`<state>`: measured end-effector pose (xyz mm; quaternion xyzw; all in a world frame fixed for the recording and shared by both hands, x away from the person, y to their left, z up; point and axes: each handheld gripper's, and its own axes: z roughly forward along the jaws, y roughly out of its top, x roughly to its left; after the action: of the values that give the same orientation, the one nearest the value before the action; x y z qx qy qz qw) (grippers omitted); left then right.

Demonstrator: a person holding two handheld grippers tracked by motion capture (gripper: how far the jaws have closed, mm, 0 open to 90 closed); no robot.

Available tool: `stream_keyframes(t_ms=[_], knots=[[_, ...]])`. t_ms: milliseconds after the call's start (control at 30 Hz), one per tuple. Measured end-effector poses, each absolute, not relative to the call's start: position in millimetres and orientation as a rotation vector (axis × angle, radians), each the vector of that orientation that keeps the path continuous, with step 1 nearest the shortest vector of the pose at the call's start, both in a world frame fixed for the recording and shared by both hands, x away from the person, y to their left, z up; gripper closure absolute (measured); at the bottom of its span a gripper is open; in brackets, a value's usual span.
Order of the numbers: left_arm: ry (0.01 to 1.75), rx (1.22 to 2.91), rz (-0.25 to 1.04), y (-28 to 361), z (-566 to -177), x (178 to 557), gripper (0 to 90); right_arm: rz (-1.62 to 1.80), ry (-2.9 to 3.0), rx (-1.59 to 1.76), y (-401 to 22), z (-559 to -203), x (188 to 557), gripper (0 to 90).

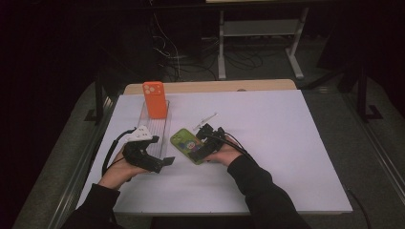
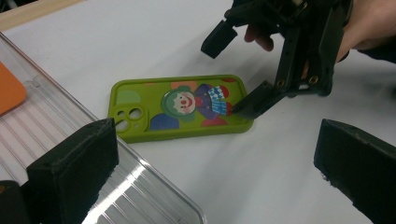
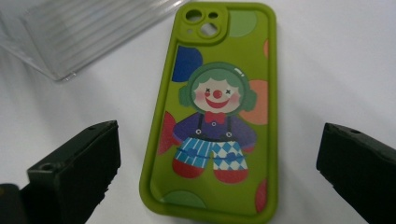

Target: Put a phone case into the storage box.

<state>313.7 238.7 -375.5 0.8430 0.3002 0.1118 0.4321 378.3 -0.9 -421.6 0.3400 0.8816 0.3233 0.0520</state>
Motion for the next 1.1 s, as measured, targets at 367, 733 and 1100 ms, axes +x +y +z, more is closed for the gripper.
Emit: stream_keyframes(t_ms=[367,733,1100], knots=[[0.76,2.097,0.271,238,-377,314,0.0,0.858,2.703,1.032,15,-438,380,0.0],[0.763,2.097,0.27,239,-378,314,0.0,0.806,2.685,1.01,19,-441,376,11.5],[0.764,2.102,0.272,238,-379,315,0.0,0.797,2.669,1.019,20,-441,372,13.8]])
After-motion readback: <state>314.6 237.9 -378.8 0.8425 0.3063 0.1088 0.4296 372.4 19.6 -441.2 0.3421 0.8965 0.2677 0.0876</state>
